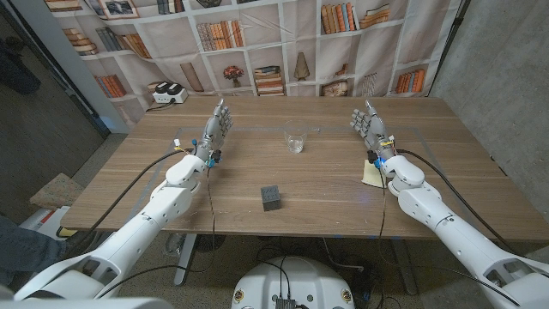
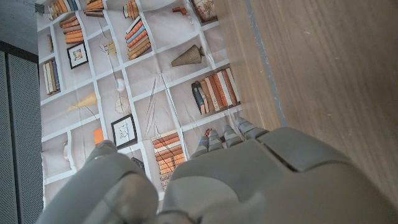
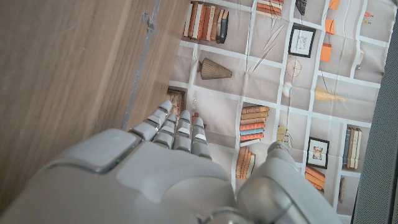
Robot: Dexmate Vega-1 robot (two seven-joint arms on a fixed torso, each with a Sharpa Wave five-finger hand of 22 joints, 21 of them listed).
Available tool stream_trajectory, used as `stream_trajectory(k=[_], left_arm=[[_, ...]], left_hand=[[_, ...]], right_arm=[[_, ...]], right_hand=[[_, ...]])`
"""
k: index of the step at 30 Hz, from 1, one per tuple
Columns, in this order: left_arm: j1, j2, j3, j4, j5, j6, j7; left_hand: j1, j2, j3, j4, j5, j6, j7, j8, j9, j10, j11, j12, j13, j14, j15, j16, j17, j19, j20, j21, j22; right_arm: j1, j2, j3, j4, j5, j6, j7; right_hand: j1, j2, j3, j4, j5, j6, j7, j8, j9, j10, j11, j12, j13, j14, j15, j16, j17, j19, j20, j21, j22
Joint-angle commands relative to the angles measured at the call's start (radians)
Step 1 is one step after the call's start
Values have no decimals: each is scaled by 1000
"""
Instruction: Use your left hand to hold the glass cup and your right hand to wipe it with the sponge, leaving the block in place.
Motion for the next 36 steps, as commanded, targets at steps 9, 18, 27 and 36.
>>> stream_trajectory(k=[9,18,27,36], left_arm=[[51,41,-21,-112,-4,-10,10],[84,59,-18,-151,-8,-9,-7],[104,61,-23,-182,0,-16,18],[137,84,-34,-230,15,-2,58]], left_hand=[[18,10,11,-5,10,9,1,8,2,9,1,8,5,8,0,8,1,-2,2,7,4],[30,18,14,-10,14,22,2,11,2,21,0,10,5,22,-1,10,1,5,3,8,4],[40,25,15,-14,17,37,2,14,2,31,-4,11,5,33,0,11,1,12,4,9,4],[47,30,16,-16,18,46,2,16,2,40,-3,13,5,39,0,11,1,16,5,9,4]], right_arm=[[-95,-18,38,-90,-45,110,-88],[-176,-76,75,-171,-77,141,-113],[-274,-112,122,-253,-98,164,-162],[-326,-117,139,-289,-136,185,-188]], right_hand=[[25,8,11,-10,7,27,-17,14,5,49,-7,16,2,42,-7,11,1,42,-11,7,2],[35,13,13,-18,7,50,-25,20,5,76,-17,22,2,68,-16,15,1,64,-16,8,2],[41,14,13,-23,7,69,-33,24,5,98,-25,26,2,90,-24,16,1,83,-20,8,3],[51,21,15,-31,7,101,-47,30,5,139,-39,34,2,130,-40,20,1,124,-29,12,3]])
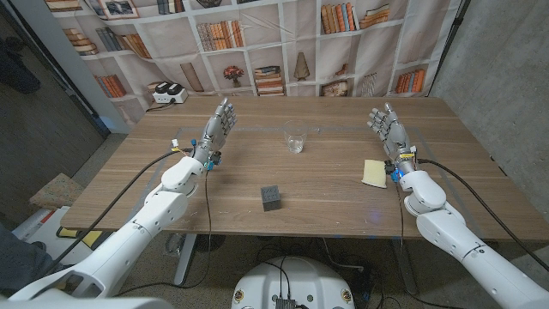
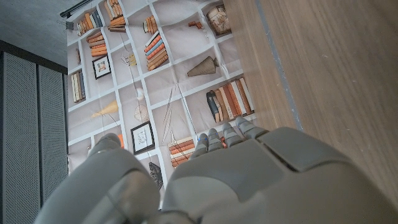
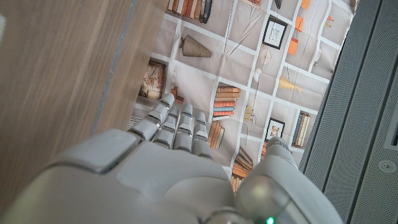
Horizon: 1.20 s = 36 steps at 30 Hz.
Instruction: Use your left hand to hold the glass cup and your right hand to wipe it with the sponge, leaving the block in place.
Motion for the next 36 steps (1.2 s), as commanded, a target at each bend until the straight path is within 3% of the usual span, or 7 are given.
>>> stream_trajectory(k=[1,10,12,18,30,36], left_arm=[[48,31,-14,-73,24,16,55],[98,64,-46,-145,20,29,92],[102,68,-48,-156,23,29,95],[114,83,-51,-181,31,38,98],[134,103,-58,-229,40,83,133],[132,104,-59,-228,36,73,118]], left_hand=[[3,4,4,-4,8,8,3,6,2,10,-2,6,5,8,0,4,1,5,1,9,4],[13,9,4,-8,9,25,8,9,2,26,3,9,5,20,5,5,1,15,6,11,5],[16,11,4,-9,9,27,8,9,2,29,4,9,5,22,5,5,1,20,-3,12,5],[22,15,5,-11,10,33,9,10,2,34,1,9,5,28,3,5,1,23,-6,12,4],[35,23,7,-15,10,48,12,11,2,49,8,10,5,42,4,5,1,36,-3,14,4],[40,26,7,-17,9,53,13,11,2,55,9,10,5,47,4,5,1,38,-3,13,4]], right_arm=[[-88,-27,34,-70,-57,32,-45],[-149,-59,70,-140,-156,13,-120],[-163,-64,80,-153,-178,11,-136],[-205,-62,111,-172,-240,27,-183],[-272,-31,167,-194,-339,58,-255],[-325,-31,211,-262,-487,-18,-343]], right_hand=[[20,4,7,-9,8,21,-7,8,6,22,-16,6,1,26,-12,12,1,29,-29,10,3],[31,8,10,-17,8,39,-22,10,6,44,-26,9,1,47,-26,11,0,52,-37,11,4],[34,10,11,-18,8,40,-24,9,6,47,-26,9,1,48,-28,10,0,56,-39,11,4],[44,15,15,-24,10,42,-19,7,6,41,-13,4,1,50,-33,6,0,65,-51,11,3],[59,23,21,-33,11,47,-22,5,6,53,-24,3,1,68,-50,7,0,87,-63,11,3],[64,23,21,-37,10,59,-28,7,7,65,-32,5,1,78,-50,6,0,98,-66,11,3]])
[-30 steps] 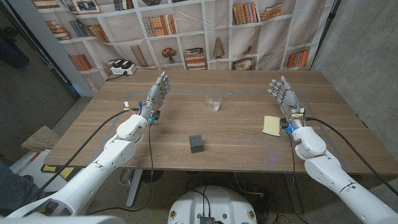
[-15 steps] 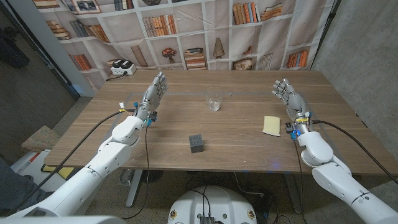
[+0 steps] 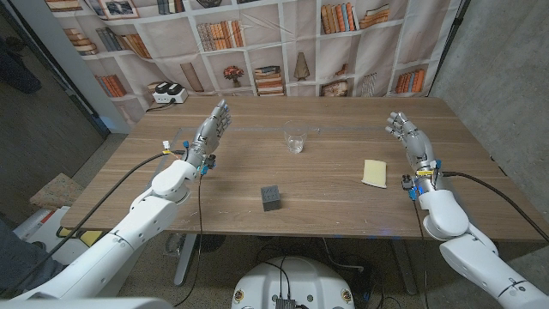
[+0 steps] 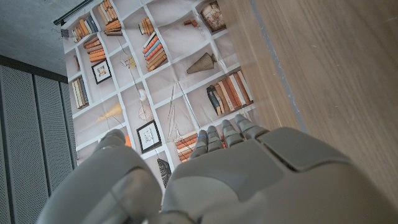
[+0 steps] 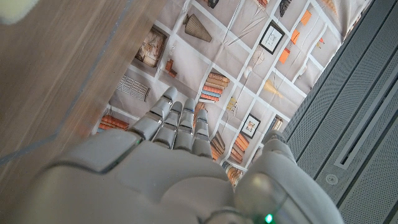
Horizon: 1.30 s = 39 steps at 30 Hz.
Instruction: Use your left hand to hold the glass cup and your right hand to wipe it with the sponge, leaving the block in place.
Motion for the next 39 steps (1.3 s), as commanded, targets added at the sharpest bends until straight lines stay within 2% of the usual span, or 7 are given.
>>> stream_trajectory(k=[1,8,13,21,24,31,39], left_arm=[[10,10,-8,-23,-2,5,-4],[19,10,-14,-29,-7,2,0],[27,9,-13,-36,1,0,10],[30,-1,-9,-36,5,-3,19],[27,-1,-6,-37,9,2,20],[10,-1,8,-27,17,9,8],[-2,2,14,-34,22,19,3]], left_hand=[[9,2,4,-5,5,7,4,7,2,8,-3,2,5,5,-2,5,2,6,0,5,4],[12,4,4,-7,5,10,4,7,2,8,-2,1,6,8,-2,5,2,6,0,4,4],[16,6,4,-8,4,14,4,7,2,10,-5,0,6,10,-3,4,2,7,0,4,4],[20,9,4,-9,2,17,4,6,2,17,-4,1,6,14,-3,3,2,8,0,2,4],[22,10,4,-9,2,23,3,7,2,17,-5,0,6,16,-4,3,2,8,0,2,5],[29,14,5,-12,1,26,1,6,2,20,-8,-2,6,19,-6,2,2,8,-1,1,5],[36,18,6,-14,0,29,1,5,2,23,-8,-3,6,20,-7,1,2,7,0,-1,5]], right_arm=[[-88,12,72,-87,-216,-72,-134],[-129,9,103,-124,-291,-116,-160],[-157,4,125,-155,-327,-155,-163],[-192,5,149,-197,-427,-215,-197],[-210,-3,159,-214,-459,-236,-197],[-245,-8,168,-250,-520,-278,-200],[-267,-14,164,-304,-621,-382,-209]], right_hand=[[16,1,2,-10,5,17,-5,8,2,19,-4,2,1,21,-1,-1,3,16,-65,5,3],[22,2,3,-14,5,31,-14,11,2,33,-10,4,1,28,-6,-2,3,23,-65,3,3],[92,14,28,-52,15,43,-20,12,2,43,-19,1,1,34,-16,-9,1,29,-67,-7,0],[159,12,46,-79,15,72,-30,17,2,68,-26,2,1,57,-30,-9,-1,52,-69,-12,0],[176,0,45,-78,11,98,-31,21,3,90,-29,4,0,87,-38,-5,-1,81,-68,-9,1],[186,0,48,-77,11,93,-37,15,3,86,-40,-1,-1,84,-35,-10,-1,84,-68,-12,2],[206,-4,51,-72,8,105,-79,12,4,84,-103,-12,-1,92,-36,-16,0,79,-60,-25,4]])
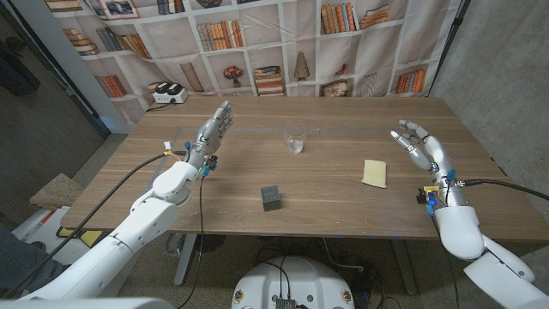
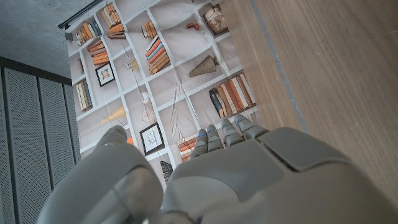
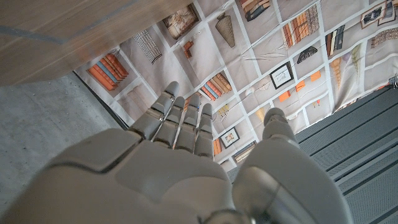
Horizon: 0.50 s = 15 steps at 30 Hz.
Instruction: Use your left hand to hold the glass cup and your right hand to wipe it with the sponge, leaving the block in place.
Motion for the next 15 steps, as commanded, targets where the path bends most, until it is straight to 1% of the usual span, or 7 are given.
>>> stream_trajectory(k=[1,4,6,7,8,14,15], left_arm=[[-16,3,11,-4,9,17,-8],[-17,7,9,-12,16,17,-3],[-17,7,9,-11,17,14,-4],[-18,8,9,-11,18,14,-4],[-18,9,9,-11,18,15,-7],[-22,8,17,0,9,22,-22],[-23,6,19,5,8,21,-25]], left_hand=[[4,4,4,-8,0,10,4,5,2,8,-4,-3,6,2,0,1,2,3,-3,-1,5],[6,5,5,-9,-1,12,3,5,2,7,-5,-4,6,4,1,1,2,3,-3,-1,5],[8,5,5,-9,-1,13,3,5,2,10,-5,-3,6,3,0,0,2,3,-2,-2,5],[8,6,5,-9,-1,13,3,5,2,10,-5,-3,6,4,0,0,2,3,-2,-2,5],[9,6,5,-9,-2,13,3,4,2,11,-2,-3,6,4,0,0,2,3,-2,-2,5],[10,8,4,-9,-3,19,1,5,2,16,-5,-3,6,5,-1,-1,2,0,0,-3,5],[11,9,4,-9,-4,19,1,5,2,17,-5,-3,6,4,-2,-1,2,0,0,-3,5]], right_arm=[[-45,-13,6,-77,-142,-135,-12],[-51,-20,0,-96,-186,-179,-17],[-56,-25,-1,-109,-199,-204,-10],[-56,-28,-2,-112,-204,-213,-8],[-57,-34,-4,-114,-211,-221,-3],[-62,-61,-13,-153,-252,-325,42],[-60,-69,-16,-163,-265,-357,57]], right_hand=[[17,-1,8,4,-4,11,-19,-4,5,1,-35,-8,3,12,-28,-7,3,4,-53,-6,4],[19,-2,9,6,-5,14,-21,-4,5,4,-35,-8,3,4,-23,-11,3,-2,-46,-10,4],[22,0,10,6,-5,13,-21,-5,5,5,-38,-9,3,1,-21,-13,3,-9,-41,-14,5],[25,3,13,6,-5,9,-26,-8,5,6,-39,-9,3,-6,-18,-16,3,-11,-39,-16,5],[29,5,15,6,-5,8,-25,-9,5,7,-40,-10,3,-10,-14,-17,3,-15,-36,-18,5],[38,12,21,7,-6,8,-27,-12,5,11,-45,-12,3,-33,-3,-24,4,-36,-28,-31,6],[39,11,21,8,-7,7,-26,-13,5,10,-47,-13,3,-36,-3,-24,4,-40,-26,-33,6]])
